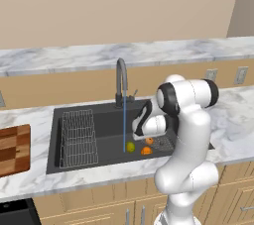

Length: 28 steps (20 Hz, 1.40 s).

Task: Pick the orange, pear, tangerine from the sink and place them on the cutting board to airdry. Then turn off the sink faucet.

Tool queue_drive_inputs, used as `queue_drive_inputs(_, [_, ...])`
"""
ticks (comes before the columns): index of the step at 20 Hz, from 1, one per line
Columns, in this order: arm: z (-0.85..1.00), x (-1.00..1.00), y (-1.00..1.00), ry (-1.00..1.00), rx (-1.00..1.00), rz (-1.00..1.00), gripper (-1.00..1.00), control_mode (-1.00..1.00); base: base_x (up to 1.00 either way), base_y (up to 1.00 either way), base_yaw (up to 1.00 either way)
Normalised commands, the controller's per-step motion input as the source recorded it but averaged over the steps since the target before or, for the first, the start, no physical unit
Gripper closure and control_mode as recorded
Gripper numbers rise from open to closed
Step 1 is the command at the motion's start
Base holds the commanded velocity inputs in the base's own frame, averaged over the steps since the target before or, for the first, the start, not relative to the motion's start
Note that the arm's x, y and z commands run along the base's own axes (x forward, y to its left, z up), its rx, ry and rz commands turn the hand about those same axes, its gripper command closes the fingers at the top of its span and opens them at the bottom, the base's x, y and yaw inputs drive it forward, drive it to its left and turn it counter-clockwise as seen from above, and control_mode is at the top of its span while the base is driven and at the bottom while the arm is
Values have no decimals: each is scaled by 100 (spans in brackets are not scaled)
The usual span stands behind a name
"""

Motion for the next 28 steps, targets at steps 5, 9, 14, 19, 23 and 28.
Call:
queue_drive_inputs(5, [-20, 0, 1, 0, 0, 0, -100, -100, 0, 0, 0])
queue_drive_inputs(9, [-19, 0, 0, 0, 0, 0, -100, -100, 0, 0, 0])
queue_drive_inputs(14, [-16, 0, 0, 0, 0, 0, -100, -100, 0, 0, 0])
queue_drive_inputs(19, [-13, 0, 0, 0, 0, 0, -100, -100, 0, 0, 0])
queue_drive_inputs(23, [-10, 0, 0, 0, 0, 0, -100, -100, 0, 0, 0])
queue_drive_inputs(28, [-12, 0, 0, 0, 0, 0, -100, -100, 0, 0, 0])
